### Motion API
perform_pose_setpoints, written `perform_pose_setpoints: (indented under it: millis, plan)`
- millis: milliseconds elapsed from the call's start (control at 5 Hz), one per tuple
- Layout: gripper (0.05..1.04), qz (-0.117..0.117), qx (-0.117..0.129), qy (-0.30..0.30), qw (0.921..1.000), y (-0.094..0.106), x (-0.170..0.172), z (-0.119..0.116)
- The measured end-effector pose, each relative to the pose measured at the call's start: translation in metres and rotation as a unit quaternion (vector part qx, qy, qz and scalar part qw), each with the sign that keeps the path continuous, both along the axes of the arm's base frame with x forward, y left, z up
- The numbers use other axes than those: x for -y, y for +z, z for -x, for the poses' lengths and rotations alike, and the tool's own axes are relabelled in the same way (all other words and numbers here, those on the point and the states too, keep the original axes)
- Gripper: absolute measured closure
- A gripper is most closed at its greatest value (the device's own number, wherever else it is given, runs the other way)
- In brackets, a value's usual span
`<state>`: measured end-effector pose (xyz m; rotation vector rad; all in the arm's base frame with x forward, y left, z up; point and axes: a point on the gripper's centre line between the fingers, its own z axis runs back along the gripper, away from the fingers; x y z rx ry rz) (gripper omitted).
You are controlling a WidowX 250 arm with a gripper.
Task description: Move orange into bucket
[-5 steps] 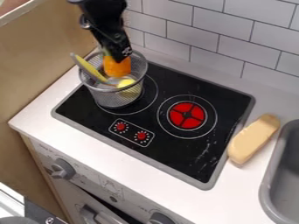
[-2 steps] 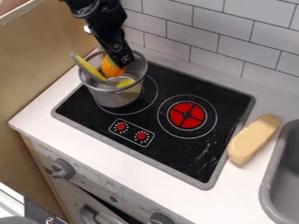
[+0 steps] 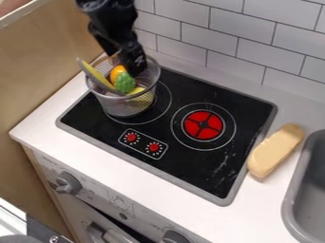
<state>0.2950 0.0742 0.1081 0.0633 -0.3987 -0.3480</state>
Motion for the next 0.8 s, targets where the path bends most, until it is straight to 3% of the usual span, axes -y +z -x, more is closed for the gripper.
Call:
perform_pose_setpoints:
  millis: [200, 600, 800]
  plan:
    - [0.085, 0.002, -0.029, 0.041, 0.9987, 0.011, 0.01, 0.005]
    - [0.085, 0.0, -0.066, 0.1, 0.9928, 0.022, 0.021, 0.016]
    - [0.085, 0.012, -0.055, 0.123, 0.9908, 0.032, 0.031, 0.02]
